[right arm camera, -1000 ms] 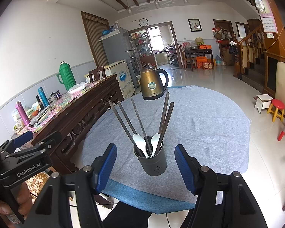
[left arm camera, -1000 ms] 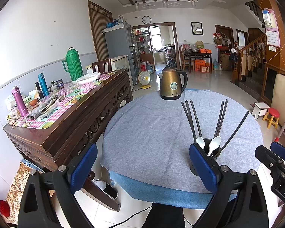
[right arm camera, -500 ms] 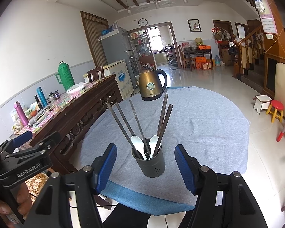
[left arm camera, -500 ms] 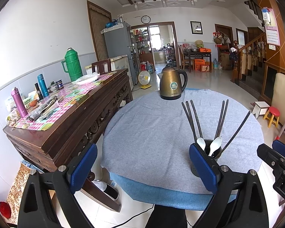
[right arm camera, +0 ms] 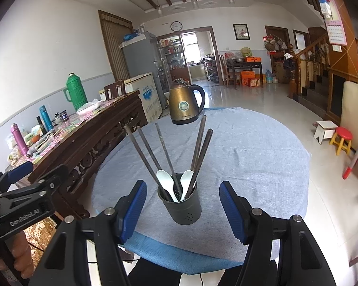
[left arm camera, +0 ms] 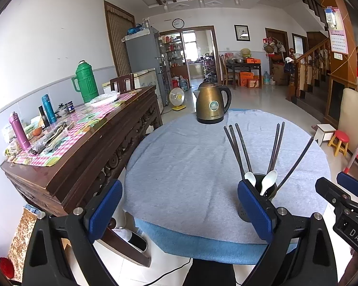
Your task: Organize utensils
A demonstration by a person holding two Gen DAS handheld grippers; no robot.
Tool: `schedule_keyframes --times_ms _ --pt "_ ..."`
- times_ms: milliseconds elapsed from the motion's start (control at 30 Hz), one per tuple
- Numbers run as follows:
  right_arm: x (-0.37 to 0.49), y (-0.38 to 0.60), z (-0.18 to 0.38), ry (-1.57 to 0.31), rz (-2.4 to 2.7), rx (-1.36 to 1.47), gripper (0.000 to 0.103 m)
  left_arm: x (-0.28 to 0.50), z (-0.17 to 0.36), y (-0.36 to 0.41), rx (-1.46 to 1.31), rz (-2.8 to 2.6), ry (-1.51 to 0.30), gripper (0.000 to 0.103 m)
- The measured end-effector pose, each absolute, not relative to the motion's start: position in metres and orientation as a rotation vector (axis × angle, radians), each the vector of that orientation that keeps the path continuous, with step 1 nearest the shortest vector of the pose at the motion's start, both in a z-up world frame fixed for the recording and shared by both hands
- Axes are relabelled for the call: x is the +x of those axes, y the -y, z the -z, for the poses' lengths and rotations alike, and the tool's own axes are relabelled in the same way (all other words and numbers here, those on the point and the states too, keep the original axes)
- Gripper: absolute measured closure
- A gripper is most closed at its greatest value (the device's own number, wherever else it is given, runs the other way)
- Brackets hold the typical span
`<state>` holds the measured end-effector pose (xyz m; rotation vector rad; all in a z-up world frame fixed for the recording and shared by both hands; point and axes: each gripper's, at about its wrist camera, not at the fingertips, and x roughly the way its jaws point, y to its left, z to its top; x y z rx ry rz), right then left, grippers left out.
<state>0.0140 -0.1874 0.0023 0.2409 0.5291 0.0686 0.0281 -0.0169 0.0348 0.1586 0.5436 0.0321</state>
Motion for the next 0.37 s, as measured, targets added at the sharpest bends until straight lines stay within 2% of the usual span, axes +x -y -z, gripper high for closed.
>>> schedule_keyframes --times_ms 367 --pt "0.061 0.237 0.04 -0.607 0.059 0.287 0.036 0.092 0.003 0.01 0.109 -0.027 -0.64 0.006"
